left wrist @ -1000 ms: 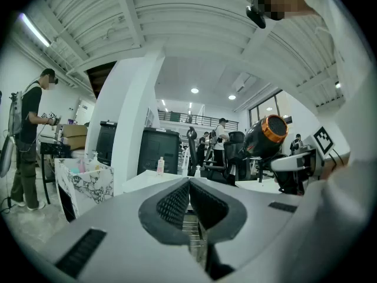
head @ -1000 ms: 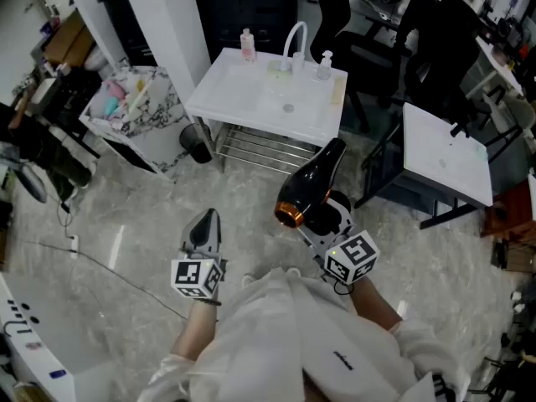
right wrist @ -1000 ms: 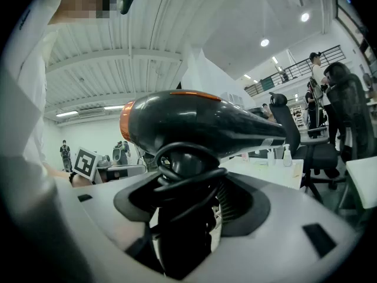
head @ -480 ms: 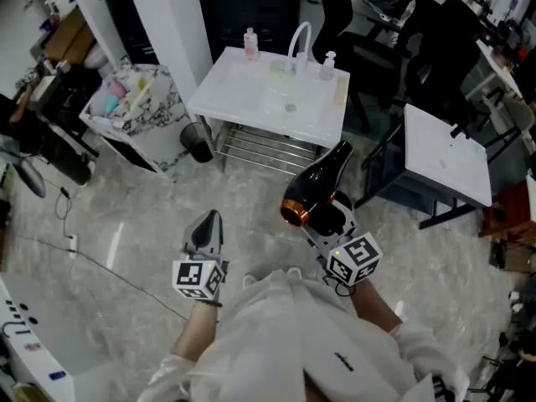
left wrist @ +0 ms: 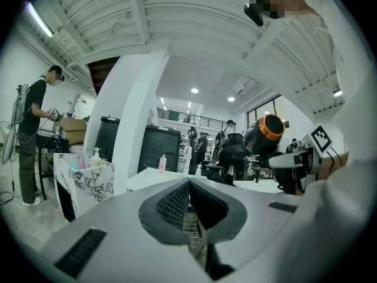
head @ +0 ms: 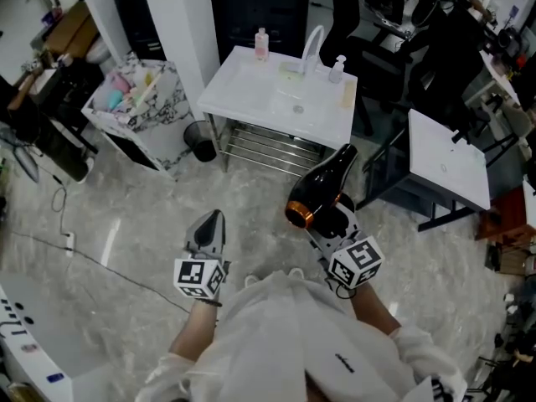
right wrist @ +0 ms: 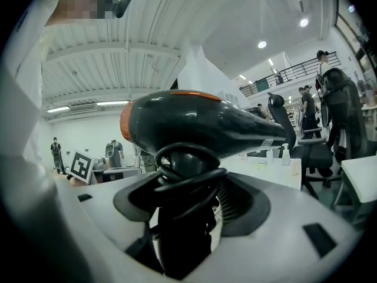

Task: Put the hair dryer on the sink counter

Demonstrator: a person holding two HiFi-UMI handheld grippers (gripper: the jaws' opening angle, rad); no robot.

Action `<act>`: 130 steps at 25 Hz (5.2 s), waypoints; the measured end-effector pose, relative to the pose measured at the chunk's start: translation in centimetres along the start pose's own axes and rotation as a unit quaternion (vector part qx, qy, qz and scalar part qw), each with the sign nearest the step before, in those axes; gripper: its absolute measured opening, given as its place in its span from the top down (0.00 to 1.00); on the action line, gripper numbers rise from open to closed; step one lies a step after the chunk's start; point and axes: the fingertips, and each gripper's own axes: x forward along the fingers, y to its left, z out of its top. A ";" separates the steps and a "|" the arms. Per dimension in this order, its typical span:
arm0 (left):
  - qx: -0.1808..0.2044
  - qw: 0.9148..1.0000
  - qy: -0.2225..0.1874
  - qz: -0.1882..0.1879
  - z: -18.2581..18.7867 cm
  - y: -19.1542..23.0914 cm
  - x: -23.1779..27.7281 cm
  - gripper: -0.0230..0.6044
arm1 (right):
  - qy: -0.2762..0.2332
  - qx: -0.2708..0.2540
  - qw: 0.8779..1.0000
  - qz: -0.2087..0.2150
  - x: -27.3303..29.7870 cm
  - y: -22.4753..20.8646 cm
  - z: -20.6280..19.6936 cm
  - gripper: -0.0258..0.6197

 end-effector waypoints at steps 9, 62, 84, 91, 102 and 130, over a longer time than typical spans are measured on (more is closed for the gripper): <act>-0.013 1.000 0.020 -0.010 -2.0 4.9 -2.5 0.92 | 0.015 0.014 1.000 -0.006 3.2 4.7 -1.6 0.50; 0.021 0.998 0.025 0.050 2.4 8.6 24.1 0.92 | 0.046 -0.013 0.991 0.122 20.3 -15.3 1.3 0.50; 0.002 1.000 0.017 0.019 4.9 19.4 36.7 0.92 | 0.068 -0.027 0.988 0.134 34.3 -16.8 3.8 0.50; -0.013 1.000 0.026 -0.004 5.0 24.6 41.4 0.92 | 0.084 -0.029 0.989 0.118 41.3 -18.1 4.6 0.50; -0.021 0.998 0.041 -0.052 5.4 30.3 47.1 0.92 | 0.105 -0.024 0.990 0.087 48.8 -19.3 5.1 0.49; -0.040 0.995 0.082 -0.038 5.0 32.6 59.2 0.92 | 0.163 -0.023 0.980 0.114 57.8 -29.6 3.3 0.49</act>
